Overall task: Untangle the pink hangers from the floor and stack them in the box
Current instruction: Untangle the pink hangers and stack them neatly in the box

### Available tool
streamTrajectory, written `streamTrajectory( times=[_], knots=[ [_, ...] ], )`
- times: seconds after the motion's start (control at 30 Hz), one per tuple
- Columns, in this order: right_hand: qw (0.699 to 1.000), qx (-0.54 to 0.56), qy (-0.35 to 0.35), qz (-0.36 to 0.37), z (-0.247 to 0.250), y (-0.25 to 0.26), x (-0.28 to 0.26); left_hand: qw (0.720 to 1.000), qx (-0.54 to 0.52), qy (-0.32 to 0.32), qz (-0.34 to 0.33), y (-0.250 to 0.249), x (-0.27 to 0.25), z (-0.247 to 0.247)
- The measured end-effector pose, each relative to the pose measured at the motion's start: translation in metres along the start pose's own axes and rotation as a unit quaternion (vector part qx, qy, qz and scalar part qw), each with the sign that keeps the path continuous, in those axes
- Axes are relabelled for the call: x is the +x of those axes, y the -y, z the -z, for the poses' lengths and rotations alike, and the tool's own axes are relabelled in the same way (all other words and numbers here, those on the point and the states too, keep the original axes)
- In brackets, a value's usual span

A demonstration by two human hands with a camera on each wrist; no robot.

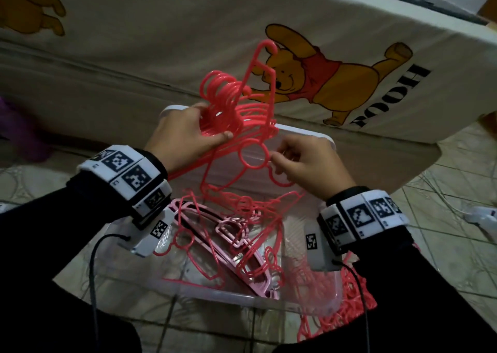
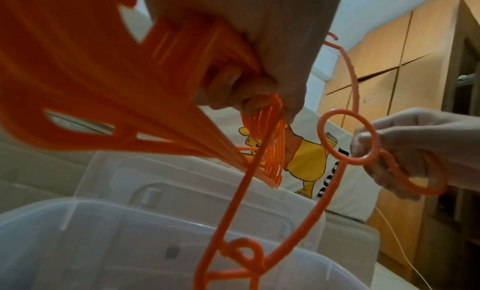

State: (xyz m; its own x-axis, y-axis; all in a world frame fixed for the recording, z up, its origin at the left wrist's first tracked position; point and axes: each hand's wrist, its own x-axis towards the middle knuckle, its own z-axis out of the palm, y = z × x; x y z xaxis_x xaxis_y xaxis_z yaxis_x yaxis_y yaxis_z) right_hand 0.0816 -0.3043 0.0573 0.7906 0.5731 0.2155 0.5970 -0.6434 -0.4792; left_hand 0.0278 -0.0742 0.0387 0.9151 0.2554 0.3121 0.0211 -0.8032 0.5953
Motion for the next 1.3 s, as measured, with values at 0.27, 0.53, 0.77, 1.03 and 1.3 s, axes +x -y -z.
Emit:
streamTrajectory(
  times=[0.27, 0.53, 0.77, 1.03, 1.3],
  knots=[
    [0.991, 0.120, 0.055, -0.037, -0.007, -0.016, 0.004, 1.000, 0.004, -0.001, 0.010, 0.002, 0.001, 0.006],
    [0.982, 0.043, 0.186, 0.012, -0.080, -0.007, -0.007, 0.992, -0.092, 0.086, -0.011, 0.003, 0.003, -0.001],
    [0.990, 0.101, 0.094, 0.030, -0.114, -0.004, -0.004, 0.991, -0.057, 0.117, -0.021, 0.005, 0.002, 0.004],
    [0.990, 0.002, 0.141, -0.002, -0.092, -0.021, -0.001, 0.992, -0.036, 0.123, 0.004, 0.006, 0.002, 0.010],
    [0.925, 0.358, 0.051, -0.115, -0.084, 0.008, 0.001, 0.991, -0.077, 0.107, 0.022, 0.005, 0.006, 0.007]
  ],
)
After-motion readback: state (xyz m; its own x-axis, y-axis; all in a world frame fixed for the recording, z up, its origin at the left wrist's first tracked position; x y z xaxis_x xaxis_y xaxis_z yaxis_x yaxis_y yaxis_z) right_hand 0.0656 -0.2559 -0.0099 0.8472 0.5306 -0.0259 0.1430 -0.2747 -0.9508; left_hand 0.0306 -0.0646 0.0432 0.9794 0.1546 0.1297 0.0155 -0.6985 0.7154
